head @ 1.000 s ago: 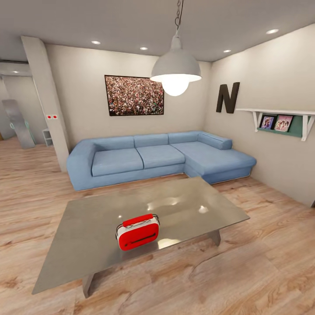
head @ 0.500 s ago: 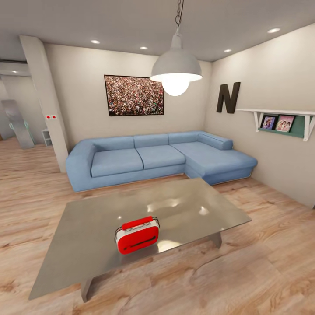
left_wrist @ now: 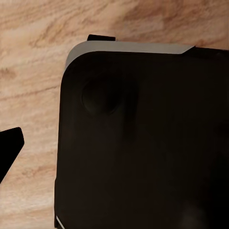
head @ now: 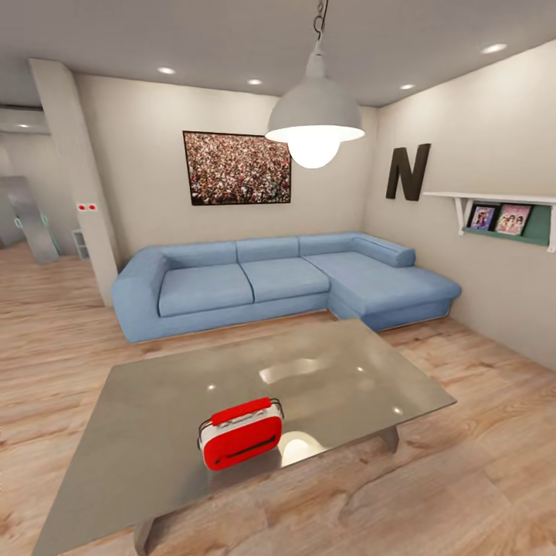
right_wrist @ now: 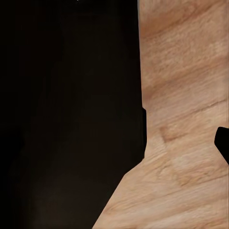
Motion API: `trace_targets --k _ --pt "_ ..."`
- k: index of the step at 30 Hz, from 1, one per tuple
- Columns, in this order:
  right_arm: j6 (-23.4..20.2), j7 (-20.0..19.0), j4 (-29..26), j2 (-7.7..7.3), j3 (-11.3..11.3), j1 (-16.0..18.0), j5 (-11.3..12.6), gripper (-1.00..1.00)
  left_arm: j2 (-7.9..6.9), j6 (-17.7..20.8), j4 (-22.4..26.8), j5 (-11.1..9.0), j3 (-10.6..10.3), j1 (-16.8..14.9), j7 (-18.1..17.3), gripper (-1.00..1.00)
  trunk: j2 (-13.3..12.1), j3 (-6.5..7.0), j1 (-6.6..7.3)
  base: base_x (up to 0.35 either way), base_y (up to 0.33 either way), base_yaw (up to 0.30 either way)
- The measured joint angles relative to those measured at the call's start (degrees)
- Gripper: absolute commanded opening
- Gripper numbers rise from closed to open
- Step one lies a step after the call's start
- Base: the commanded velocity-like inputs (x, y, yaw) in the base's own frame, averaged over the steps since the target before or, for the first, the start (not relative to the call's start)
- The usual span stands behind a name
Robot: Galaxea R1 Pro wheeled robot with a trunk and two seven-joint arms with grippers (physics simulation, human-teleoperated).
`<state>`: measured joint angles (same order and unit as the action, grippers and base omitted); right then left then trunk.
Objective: Turn on the radio receiver that's on the table in the living room.
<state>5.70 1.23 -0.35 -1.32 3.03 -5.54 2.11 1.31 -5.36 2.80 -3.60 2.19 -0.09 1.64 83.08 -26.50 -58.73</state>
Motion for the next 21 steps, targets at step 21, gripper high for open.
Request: trace_targets --k 21 --pt "0.1 -0.3 0.0 -0.09 -0.2 0.0 -0.1 1.0 0.01 0.0 0.0 0.0 0.0 0.0 0.0 1.0 0.0 -0.22 0.0 0.001 0.0 0.263"
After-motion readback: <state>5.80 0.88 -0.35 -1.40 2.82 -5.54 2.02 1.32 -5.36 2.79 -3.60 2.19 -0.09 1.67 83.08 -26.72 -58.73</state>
